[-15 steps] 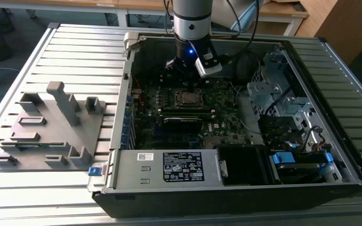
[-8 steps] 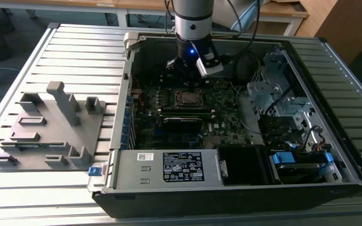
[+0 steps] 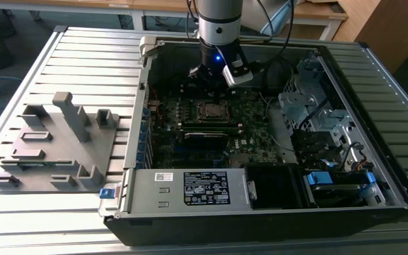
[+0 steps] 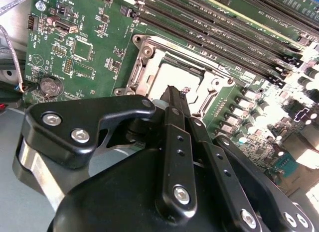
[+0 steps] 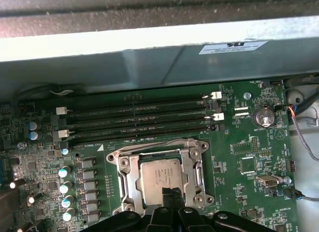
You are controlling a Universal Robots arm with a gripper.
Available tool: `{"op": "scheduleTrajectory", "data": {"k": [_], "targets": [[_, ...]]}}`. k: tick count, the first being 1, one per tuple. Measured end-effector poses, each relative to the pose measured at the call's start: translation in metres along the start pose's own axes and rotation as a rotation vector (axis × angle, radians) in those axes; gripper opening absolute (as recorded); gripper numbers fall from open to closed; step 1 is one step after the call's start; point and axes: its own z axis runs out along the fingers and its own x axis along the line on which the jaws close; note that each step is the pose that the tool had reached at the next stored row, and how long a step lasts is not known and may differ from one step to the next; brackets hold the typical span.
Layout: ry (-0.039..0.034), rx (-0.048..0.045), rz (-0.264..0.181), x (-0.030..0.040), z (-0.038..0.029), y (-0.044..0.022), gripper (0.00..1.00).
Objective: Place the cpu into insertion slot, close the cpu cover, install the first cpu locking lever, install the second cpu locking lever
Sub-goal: 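Install the first cpu locking lever, then install the second cpu locking lever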
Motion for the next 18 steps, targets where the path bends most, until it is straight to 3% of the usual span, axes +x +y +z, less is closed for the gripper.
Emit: {"op": "scheduleTrajectory", "data": {"k": [18], "targets": [[0.0,0.0,0.0,-0.0007,-0.0071,0.0,0.1]]}}
